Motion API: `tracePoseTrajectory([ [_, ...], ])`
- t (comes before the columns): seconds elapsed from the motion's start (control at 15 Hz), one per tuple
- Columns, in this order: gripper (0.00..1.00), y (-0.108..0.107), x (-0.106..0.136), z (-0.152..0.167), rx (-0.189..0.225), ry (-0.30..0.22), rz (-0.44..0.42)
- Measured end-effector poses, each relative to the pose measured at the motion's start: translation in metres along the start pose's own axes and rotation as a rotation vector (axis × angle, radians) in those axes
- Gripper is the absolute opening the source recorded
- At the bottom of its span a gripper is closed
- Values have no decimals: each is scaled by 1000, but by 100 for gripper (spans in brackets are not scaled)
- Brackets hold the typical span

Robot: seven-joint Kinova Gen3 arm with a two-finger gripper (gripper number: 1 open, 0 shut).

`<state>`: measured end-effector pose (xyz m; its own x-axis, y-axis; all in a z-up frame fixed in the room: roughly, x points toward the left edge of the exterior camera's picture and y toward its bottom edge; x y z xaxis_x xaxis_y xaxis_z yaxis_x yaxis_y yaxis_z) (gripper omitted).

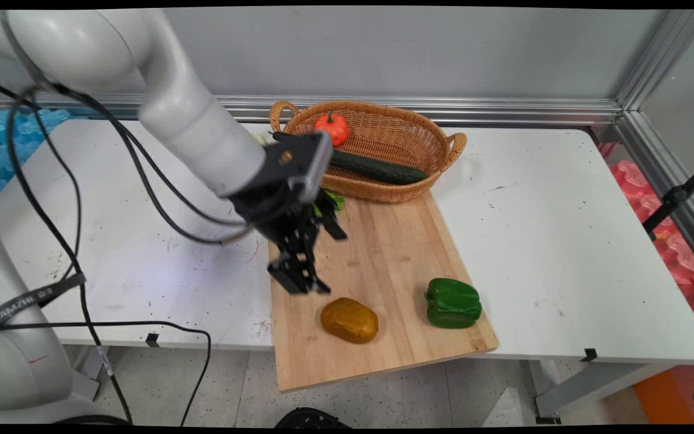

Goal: Pick up the cucumber from the vegetable basket

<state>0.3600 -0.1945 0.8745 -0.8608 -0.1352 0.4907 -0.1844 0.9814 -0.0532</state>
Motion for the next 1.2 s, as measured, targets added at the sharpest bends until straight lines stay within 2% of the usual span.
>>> tracePoseTrajectory([
  [0.47,100,-30,-31,-62,93,-22,-171],
  [0.87,100,-58,-53,-100,184,-2,-340],
  [1.2,100,-85,-62,-118,239,13,-396],
])
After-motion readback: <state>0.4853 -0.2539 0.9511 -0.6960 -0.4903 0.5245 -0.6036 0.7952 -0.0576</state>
